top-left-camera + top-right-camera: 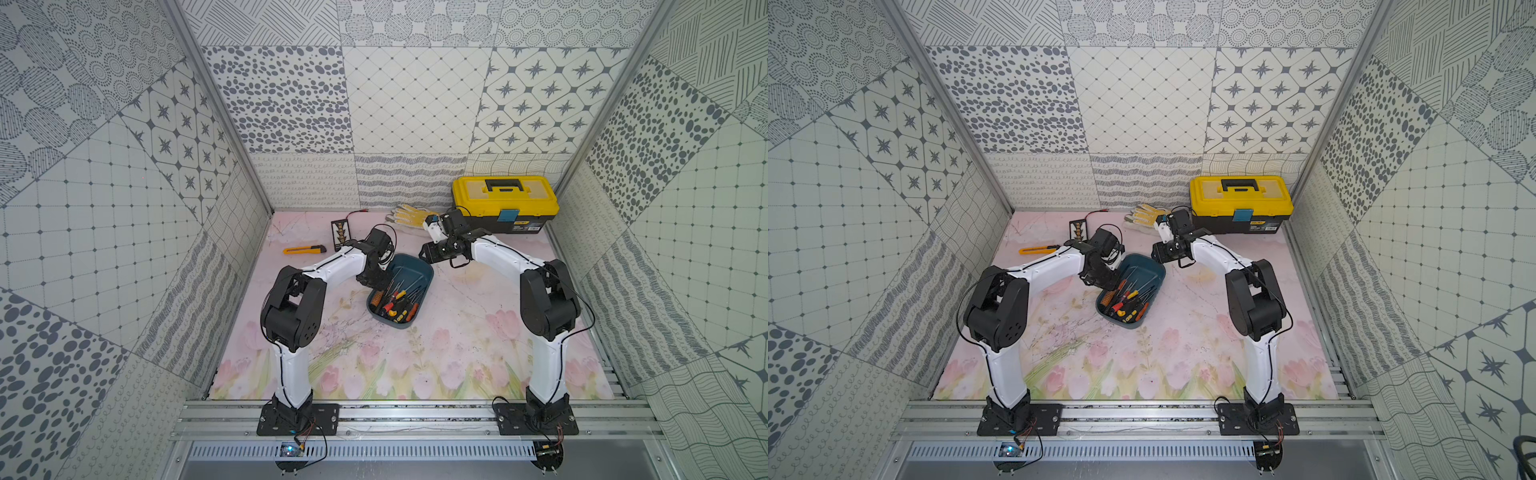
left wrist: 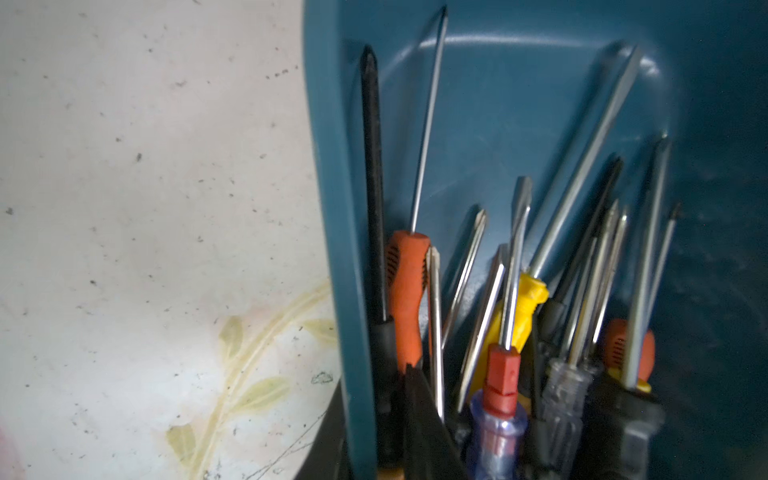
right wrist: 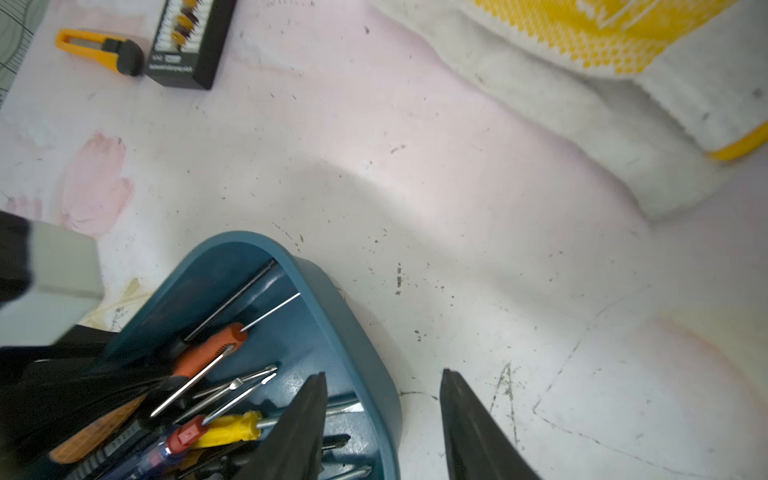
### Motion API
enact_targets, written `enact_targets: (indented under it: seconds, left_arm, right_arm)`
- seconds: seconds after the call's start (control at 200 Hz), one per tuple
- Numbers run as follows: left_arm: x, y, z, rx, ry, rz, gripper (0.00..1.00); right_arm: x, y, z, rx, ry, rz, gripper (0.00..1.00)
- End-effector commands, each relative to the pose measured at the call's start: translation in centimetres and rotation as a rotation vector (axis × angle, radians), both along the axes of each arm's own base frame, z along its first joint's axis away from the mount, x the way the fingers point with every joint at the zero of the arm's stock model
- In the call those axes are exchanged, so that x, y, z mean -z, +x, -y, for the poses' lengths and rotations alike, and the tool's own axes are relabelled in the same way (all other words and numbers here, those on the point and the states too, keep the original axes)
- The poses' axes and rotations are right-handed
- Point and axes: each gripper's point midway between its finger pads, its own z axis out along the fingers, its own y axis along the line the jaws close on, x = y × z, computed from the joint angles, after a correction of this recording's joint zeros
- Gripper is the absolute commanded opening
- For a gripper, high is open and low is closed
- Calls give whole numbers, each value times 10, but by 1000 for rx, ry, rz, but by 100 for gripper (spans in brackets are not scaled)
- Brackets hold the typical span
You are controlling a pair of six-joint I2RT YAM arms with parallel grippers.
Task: Take out the screwdriver from the storage box
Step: Pick up the storage box at the center of the board.
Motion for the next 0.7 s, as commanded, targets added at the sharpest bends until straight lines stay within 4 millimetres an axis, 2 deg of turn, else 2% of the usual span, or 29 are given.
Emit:
enact_targets:
  seconds: [0.0, 0.24, 0.355, 0.545, 0.695]
  left_arm:
    - [12, -1, -29, -145, 91, -33, 0]
    - [6, 8, -46, -285, 109, -29, 0]
    - [3, 9, -43, -333, 65, -43, 0]
    - [-4, 13, -41, -389, 36, -36, 0]
    - [-2, 14, -47, -454, 57, -33, 0]
  right_arm:
    - [-42, 6, -3, 22, 54, 99, 49]
    - [-65, -4, -4, 29, 89, 93, 53]
    - [-71, -12, -8, 37, 101, 71, 53]
    - [-67, -30, -13, 69, 91, 11, 53]
    - [-59, -51, -28, 56, 97, -50, 53]
